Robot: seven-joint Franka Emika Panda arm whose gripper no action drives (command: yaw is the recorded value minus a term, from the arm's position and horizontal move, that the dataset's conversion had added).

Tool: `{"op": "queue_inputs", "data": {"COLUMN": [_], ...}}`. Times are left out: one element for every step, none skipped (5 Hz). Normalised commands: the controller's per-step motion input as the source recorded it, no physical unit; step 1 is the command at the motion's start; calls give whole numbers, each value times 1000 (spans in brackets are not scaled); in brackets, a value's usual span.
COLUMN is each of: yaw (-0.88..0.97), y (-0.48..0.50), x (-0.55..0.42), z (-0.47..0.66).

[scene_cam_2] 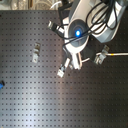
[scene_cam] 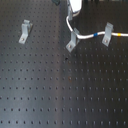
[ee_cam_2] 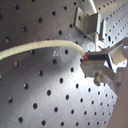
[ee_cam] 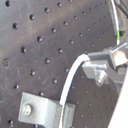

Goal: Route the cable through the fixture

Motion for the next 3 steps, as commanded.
{"op": "queue_inputs", "data": {"yaw": [0, -126, 0], "y": [-315, -182, -18], "x": [99, 59, 6], "z": [397, 672, 0]}}
